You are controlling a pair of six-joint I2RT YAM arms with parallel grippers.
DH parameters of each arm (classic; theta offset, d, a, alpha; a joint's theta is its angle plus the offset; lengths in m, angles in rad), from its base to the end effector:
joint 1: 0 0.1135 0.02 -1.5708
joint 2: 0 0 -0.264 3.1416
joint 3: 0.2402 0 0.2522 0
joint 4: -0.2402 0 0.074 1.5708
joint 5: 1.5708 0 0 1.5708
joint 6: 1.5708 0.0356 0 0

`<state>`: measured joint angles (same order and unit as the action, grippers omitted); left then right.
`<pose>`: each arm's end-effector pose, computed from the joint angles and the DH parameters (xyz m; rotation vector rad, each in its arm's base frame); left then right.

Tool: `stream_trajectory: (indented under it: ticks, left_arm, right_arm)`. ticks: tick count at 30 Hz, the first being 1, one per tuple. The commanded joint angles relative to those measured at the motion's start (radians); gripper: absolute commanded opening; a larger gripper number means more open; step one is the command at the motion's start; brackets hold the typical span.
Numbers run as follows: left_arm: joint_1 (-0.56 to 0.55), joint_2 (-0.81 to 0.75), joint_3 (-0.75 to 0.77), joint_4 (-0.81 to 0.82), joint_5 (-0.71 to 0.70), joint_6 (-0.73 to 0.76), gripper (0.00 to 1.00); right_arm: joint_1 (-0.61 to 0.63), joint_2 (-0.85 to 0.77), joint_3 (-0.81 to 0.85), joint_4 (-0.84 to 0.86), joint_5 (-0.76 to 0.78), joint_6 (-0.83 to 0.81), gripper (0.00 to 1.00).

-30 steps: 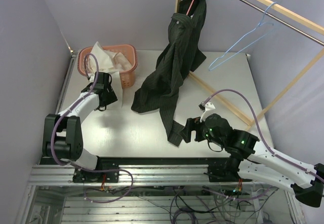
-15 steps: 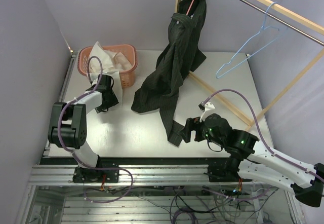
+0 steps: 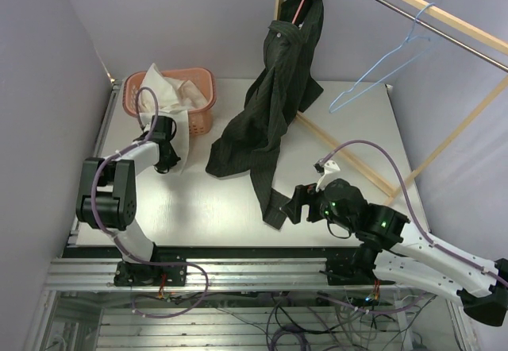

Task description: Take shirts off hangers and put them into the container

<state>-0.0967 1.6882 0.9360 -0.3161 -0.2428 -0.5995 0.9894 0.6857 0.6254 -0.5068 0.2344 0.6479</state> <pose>0.3224 -0.0227 0.1570 -0.7224 2.4869 0.0702 0.0923 0.1253 0.2674 -0.2339 2.1935 0.7049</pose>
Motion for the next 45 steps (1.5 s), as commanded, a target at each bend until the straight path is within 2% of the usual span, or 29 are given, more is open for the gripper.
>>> stream_trajectory:
  ticks: [1, 4, 7, 11, 14, 18, 22, 26, 27, 29, 30, 33, 37, 40, 45]
  left_arm:
    - [-0.001, -0.101, 0.013, -0.036, 0.156, 0.028, 0.07]
    - [-0.005, -0.278, 0.049, -0.102, 0.228, 0.048, 0.07]
    - [-0.005, -0.428, 0.173, -0.199, 0.242, 0.07, 0.07]
    - [-0.005, -0.498, 0.396, -0.249, 0.224, 0.087, 0.07]
    - [-0.005, -0.422, 0.579, -0.26, 0.189, 0.122, 0.07]
    - [-0.003, -0.207, 0.794, -0.26, 0.189, 0.162, 0.07]
    - [0.001, -0.032, 0.883, -0.204, 0.159, 0.142, 0.07]
    - [0.008, 0.147, 0.972, -0.221, 0.179, 0.109, 0.07]
    - [0.009, 0.18, 0.977, -0.229, 0.177, 0.104, 0.09]
    - [0.009, 0.24, 0.974, -0.275, 0.188, 0.103, 0.27]
    - [0.009, 0.246, 0.969, -0.303, 0.19, 0.105, 0.32]
    - [0.008, 0.138, 0.844, -0.261, 0.169, 0.113, 0.69]
    - [0.008, -0.122, 0.71, -0.141, 0.153, 0.152, 0.92]
    - [0.009, -0.328, 0.641, -0.121, 0.149, 0.185, 0.9]
    - [0.008, -0.702, 0.429, -0.109, 0.079, 0.245, 0.77]
  right_arm:
    - [0.0, -0.019, 0.004, -0.015, 0.02, 0.008, 0.86]
    - [0.001, -0.017, 0.003, -0.01, 0.016, 0.005, 0.86]
    - [0.001, 0.0, 0.008, 0.008, 0.006, -0.01, 0.86]
    - [0.001, 0.043, 0.028, 0.04, -0.009, -0.031, 0.86]
    - [0.001, 0.079, 0.049, 0.056, -0.018, -0.042, 0.86]
    - [0.001, 0.1, 0.067, 0.058, -0.028, -0.043, 0.86]
    - [0.0, 0.073, 0.071, 0.045, -0.02, -0.032, 0.86]
    - [0.001, 0.038, 0.078, -0.003, 0.002, -0.019, 0.86]
    - [0.0, 0.028, 0.079, -0.012, 0.008, -0.017, 0.86]
    - [0.001, 0.007, 0.079, -0.028, 0.022, -0.012, 0.86]
    - [0.001, 0.0, 0.08, -0.034, 0.028, -0.011, 0.86]
    - [0.0, -0.02, 0.082, -0.055, 0.047, -0.008, 0.87]
    - [0.0, -0.007, 0.087, -0.037, 0.055, -0.038, 0.87]
    - [0.001, 0.025, 0.118, -0.013, 0.047, -0.057, 0.87]
    - [0.001, 0.108, 0.254, 0.017, 0.022, -0.135, 0.87]
